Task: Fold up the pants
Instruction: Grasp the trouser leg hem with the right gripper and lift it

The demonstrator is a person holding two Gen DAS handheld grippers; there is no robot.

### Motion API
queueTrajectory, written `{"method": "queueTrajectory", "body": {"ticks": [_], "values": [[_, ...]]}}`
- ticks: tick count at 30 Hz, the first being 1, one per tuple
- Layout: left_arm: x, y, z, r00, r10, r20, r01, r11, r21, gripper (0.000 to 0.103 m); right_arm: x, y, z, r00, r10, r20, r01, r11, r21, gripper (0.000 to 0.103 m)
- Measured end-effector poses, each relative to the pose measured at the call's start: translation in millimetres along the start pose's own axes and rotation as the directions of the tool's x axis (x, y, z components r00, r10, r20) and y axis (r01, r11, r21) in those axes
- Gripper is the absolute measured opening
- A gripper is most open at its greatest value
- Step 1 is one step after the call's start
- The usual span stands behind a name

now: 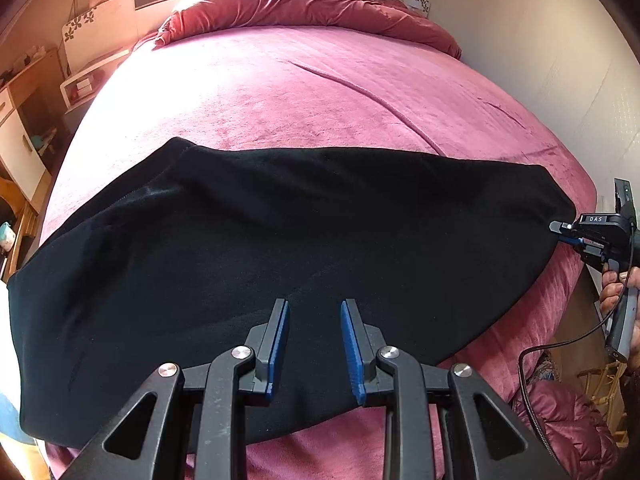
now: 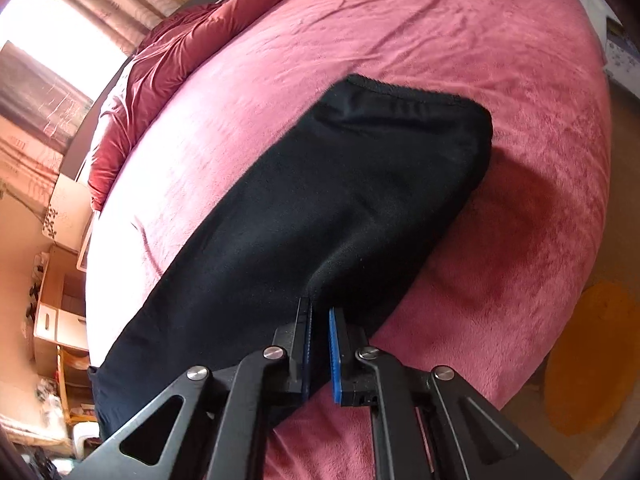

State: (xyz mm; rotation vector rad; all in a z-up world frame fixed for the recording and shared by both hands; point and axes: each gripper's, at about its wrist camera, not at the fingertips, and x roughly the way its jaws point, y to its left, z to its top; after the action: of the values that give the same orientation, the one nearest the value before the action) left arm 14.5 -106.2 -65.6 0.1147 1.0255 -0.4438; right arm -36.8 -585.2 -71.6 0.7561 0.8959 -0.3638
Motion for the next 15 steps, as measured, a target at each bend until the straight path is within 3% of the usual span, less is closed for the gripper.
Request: {"method": "queueTrajectory", "body": {"ticks": [6,9,11,15], "values": [[8,0,-5,1.0,0.004,-0.028,-0.004,1.0,-0.01,0.027,12,-11,-10,0.999,-0.029,-0.017,0.029,1.0,0.008,0.006],[24,4,-12,0.995,0.013,-0.097,-0.016,0.999,-0.034,0.027,15,-17,-11,1.0,-0.001,-0.016,0.001,1.0,0.026,0.006],[28,9,-16,0.995,-0.004,-0.103,-0.002,0.998,-0.064,0.027,13,-21,-9,0.999,0.019,-0.026,-0.018,0.999,0.033,0.007],[25,10,-19,0.996,-0.012,-0.085,0.006,0.998,-0.064,0.027,-4,-34,-6,0.998,0.062,-0.024,-0.06,0.996,0.067,0.018]]}}
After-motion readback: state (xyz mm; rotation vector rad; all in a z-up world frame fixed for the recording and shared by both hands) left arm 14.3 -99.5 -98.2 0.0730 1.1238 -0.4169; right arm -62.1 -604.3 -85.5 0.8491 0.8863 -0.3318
